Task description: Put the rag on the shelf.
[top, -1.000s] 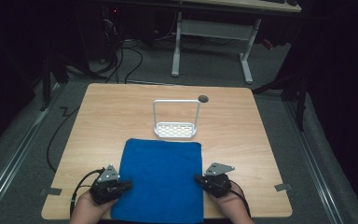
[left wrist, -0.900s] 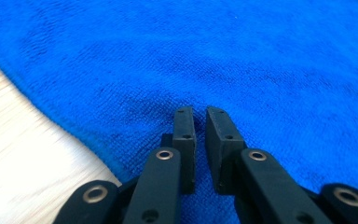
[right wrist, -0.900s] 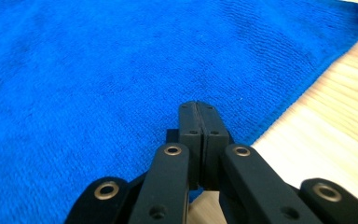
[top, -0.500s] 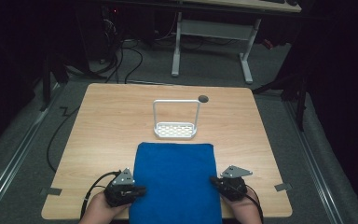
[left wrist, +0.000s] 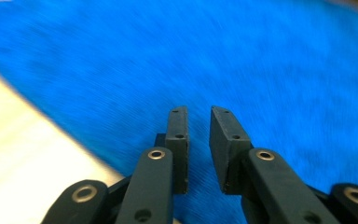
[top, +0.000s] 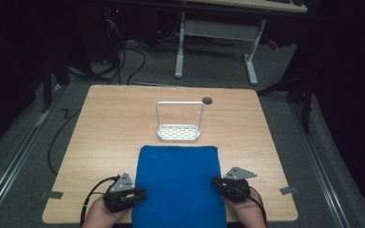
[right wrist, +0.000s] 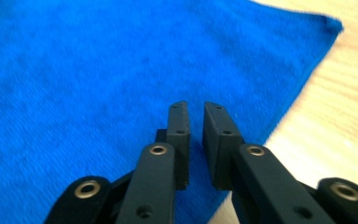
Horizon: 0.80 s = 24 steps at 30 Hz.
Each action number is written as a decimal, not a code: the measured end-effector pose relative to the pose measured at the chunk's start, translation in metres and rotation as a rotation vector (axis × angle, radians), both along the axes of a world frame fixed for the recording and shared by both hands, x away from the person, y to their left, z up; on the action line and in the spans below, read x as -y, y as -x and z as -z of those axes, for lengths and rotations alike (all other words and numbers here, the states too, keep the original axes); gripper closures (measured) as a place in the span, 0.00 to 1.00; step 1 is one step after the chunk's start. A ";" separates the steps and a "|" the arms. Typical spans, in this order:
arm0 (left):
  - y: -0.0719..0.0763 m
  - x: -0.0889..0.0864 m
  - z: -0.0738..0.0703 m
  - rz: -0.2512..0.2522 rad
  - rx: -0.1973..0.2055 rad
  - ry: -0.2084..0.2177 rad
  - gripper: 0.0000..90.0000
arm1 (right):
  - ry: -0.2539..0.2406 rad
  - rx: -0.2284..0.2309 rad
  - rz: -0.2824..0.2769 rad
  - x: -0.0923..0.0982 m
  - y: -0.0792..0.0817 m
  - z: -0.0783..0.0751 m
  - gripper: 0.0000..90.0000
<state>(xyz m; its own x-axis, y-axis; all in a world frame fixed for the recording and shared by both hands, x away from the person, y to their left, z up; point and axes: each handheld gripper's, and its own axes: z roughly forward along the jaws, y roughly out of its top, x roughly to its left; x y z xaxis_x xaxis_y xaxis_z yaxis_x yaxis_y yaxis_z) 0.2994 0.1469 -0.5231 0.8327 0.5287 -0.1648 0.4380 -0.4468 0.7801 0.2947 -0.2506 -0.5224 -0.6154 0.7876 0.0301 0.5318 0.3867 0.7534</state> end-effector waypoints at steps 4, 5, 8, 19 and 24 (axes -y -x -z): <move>-0.004 -0.016 -0.003 -0.120 0.039 0.060 0.82 | -0.005 0.045 -0.012 -0.003 0.000 -0.003 0.79; -0.005 -0.019 -0.003 -0.150 0.047 0.062 0.80 | -0.002 0.058 -0.013 -0.004 0.000 -0.004 0.78; -0.010 -0.027 -0.004 -0.220 0.060 0.080 0.73 | -0.010 0.070 -0.022 -0.006 0.001 -0.007 0.76; -0.037 -0.029 -0.002 -0.353 0.064 0.007 0.66 | 0.022 0.111 -0.044 -0.006 0.000 -0.011 0.67; -0.055 -0.018 -0.001 -0.360 0.073 -0.039 0.67 | 0.006 0.103 -0.029 0.000 -0.002 -0.012 0.68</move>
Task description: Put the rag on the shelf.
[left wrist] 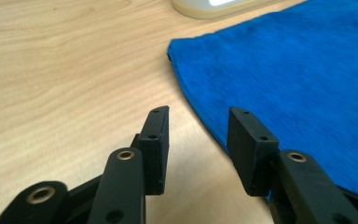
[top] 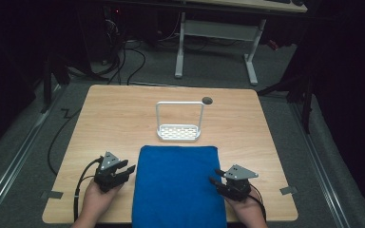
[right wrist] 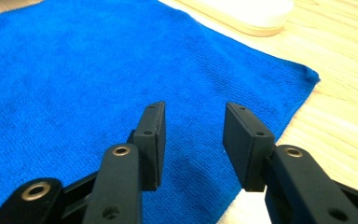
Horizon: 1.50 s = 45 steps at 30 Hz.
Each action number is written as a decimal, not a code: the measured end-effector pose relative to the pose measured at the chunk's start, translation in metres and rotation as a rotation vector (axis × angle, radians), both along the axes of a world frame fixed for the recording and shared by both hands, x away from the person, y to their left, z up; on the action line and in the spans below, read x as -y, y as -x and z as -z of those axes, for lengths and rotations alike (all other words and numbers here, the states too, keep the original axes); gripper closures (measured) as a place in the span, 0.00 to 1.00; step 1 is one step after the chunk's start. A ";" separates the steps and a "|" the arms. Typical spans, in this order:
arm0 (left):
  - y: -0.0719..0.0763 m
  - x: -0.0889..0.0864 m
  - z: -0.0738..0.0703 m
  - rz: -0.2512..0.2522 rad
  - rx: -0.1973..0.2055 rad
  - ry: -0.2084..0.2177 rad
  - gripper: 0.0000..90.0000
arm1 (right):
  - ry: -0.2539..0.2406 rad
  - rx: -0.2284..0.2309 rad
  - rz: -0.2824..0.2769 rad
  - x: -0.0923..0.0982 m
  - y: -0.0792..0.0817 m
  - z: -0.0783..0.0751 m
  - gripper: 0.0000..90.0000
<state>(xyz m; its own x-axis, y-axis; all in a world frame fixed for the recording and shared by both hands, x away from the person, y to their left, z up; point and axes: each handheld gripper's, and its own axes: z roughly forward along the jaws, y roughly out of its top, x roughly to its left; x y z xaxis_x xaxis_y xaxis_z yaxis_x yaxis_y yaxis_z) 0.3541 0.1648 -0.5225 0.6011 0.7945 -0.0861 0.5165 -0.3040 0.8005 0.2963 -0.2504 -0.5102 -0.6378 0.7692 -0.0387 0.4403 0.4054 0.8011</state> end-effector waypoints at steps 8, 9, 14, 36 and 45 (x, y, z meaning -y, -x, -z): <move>-0.031 0.023 0.000 -0.027 -0.007 -0.046 0.63 | -0.003 -0.003 0.014 0.003 0.000 -0.002 0.67; -0.031 0.023 0.000 -0.027 -0.007 -0.046 0.62 | -0.003 -0.003 0.014 0.003 0.000 -0.002 0.67; -0.058 0.032 0.003 -0.046 -0.043 -0.063 0.61 | -0.028 -0.012 0.038 0.004 -0.002 -0.003 0.64; -0.074 0.042 0.010 -0.024 -0.072 -0.055 0.83 | -0.027 -0.072 0.263 0.014 -0.077 -0.001 0.66; -0.075 0.040 0.010 -0.021 -0.087 -0.024 0.84 | 0.017 -0.158 0.293 0.002 -0.115 0.007 0.72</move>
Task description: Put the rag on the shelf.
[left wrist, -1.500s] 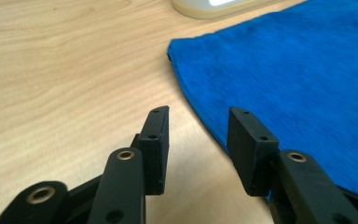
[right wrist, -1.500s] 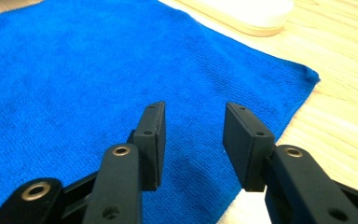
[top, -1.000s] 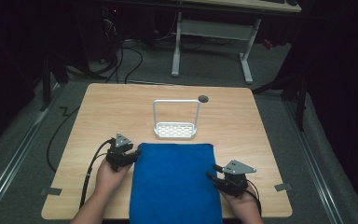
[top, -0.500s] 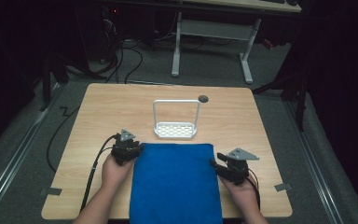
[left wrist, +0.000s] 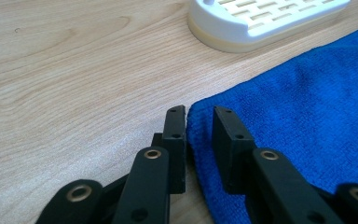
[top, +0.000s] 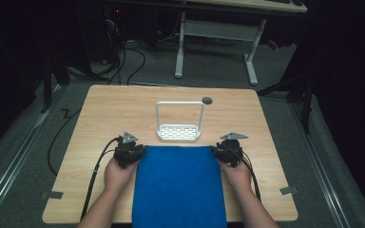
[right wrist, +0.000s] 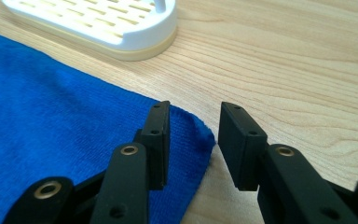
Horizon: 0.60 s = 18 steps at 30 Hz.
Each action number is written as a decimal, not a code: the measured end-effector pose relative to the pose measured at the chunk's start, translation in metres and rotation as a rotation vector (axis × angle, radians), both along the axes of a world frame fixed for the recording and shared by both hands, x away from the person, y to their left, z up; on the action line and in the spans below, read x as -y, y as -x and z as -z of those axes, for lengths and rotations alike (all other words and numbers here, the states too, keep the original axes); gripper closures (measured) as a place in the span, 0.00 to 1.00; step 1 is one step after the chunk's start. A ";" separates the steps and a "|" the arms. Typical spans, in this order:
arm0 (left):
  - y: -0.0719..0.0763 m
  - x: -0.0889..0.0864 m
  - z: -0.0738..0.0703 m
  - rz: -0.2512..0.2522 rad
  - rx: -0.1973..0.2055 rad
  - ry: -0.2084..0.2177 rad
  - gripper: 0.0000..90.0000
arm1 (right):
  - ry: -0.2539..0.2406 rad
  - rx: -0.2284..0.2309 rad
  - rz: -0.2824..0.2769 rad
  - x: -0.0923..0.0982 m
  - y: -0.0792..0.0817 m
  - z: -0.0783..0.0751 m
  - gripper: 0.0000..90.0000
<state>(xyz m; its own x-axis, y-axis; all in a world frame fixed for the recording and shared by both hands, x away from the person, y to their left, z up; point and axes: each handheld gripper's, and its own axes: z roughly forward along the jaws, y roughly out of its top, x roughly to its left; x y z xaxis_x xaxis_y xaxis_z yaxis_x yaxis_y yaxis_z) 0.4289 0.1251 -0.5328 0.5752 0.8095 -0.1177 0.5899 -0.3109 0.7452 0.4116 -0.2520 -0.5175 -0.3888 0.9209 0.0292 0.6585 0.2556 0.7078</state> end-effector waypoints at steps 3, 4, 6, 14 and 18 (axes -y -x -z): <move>0.000 0.000 0.000 0.001 -0.003 0.004 0.85 | 0.006 -0.024 0.020 0.001 -0.004 0.003 0.74; 0.000 0.000 0.000 0.001 -0.003 0.004 0.86 | 0.006 -0.024 0.020 0.001 -0.004 0.003 0.74; 0.001 0.002 0.000 0.013 0.012 -0.016 0.87 | 0.013 -0.028 0.018 0.000 -0.005 0.006 0.77; 0.003 0.005 0.000 0.027 0.024 -0.039 0.94 | 0.027 0.024 0.011 -0.006 0.003 0.010 0.93; 0.004 0.006 0.000 0.026 0.031 -0.050 0.97 | 0.082 0.038 -0.005 -0.011 0.006 0.009 0.98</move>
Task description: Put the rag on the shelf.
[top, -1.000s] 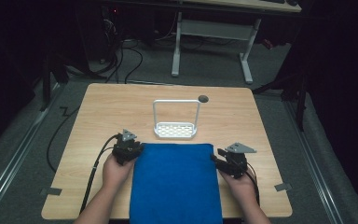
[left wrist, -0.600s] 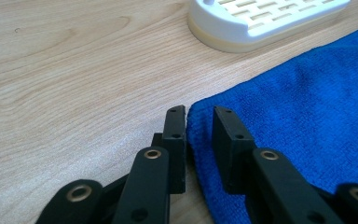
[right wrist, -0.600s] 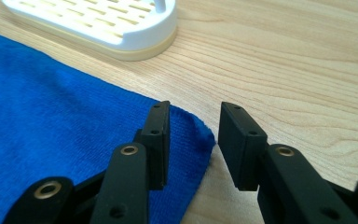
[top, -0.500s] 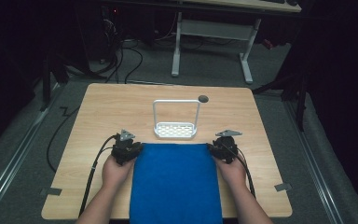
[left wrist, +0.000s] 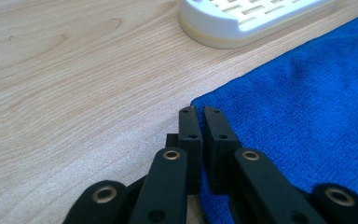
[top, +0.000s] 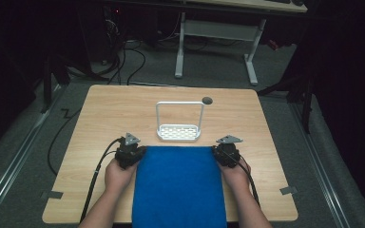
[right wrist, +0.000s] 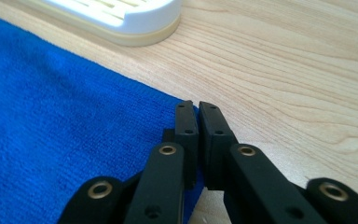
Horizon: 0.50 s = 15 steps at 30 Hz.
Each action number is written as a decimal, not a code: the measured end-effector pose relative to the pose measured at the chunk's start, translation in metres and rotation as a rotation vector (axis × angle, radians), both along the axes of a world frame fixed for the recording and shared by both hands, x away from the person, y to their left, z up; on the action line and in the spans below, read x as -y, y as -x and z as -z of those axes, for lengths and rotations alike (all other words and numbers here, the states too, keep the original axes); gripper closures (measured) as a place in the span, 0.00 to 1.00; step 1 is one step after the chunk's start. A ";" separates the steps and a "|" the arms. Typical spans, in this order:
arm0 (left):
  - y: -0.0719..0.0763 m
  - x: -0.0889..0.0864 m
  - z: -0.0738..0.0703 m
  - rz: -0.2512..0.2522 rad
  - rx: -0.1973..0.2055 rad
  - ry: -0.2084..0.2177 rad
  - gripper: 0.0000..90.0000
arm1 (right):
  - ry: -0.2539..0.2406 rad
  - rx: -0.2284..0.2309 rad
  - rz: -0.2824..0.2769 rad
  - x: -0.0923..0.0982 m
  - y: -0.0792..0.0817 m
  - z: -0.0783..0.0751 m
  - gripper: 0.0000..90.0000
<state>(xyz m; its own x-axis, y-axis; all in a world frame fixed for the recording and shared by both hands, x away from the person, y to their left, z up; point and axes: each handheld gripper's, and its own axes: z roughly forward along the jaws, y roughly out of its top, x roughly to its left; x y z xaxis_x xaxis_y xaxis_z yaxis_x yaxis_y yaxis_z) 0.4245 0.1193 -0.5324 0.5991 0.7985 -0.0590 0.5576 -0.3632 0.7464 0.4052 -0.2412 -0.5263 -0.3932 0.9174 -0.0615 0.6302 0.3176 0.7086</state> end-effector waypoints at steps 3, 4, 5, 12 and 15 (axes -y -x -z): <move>0.003 0.002 -0.001 0.000 0.024 -0.016 0.98 | -0.031 -0.007 0.008 0.002 0.000 0.000 0.98; 0.005 0.001 -0.002 0.004 0.036 -0.022 0.98 | -0.046 -0.009 0.009 0.003 0.000 0.000 0.98; 0.006 0.002 -0.002 -0.002 0.041 -0.013 0.98 | -0.056 -0.005 0.005 0.004 0.001 0.000 0.98; 0.016 -0.001 -0.014 0.000 0.082 0.080 0.98 | -0.100 0.063 -0.011 0.008 0.013 -0.010 0.98; 0.020 -0.003 -0.017 -0.005 0.096 0.102 0.98 | -0.123 0.112 -0.021 0.009 0.021 -0.020 0.98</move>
<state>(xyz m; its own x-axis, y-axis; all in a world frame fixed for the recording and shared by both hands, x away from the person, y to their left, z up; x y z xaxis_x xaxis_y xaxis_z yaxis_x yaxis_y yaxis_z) 0.4048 0.1220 -0.5150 0.6021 0.7942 -0.0823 0.4831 -0.2803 0.8295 0.3838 -0.2503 -0.5068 -0.4094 0.9123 0.0063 0.5392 0.2364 0.8083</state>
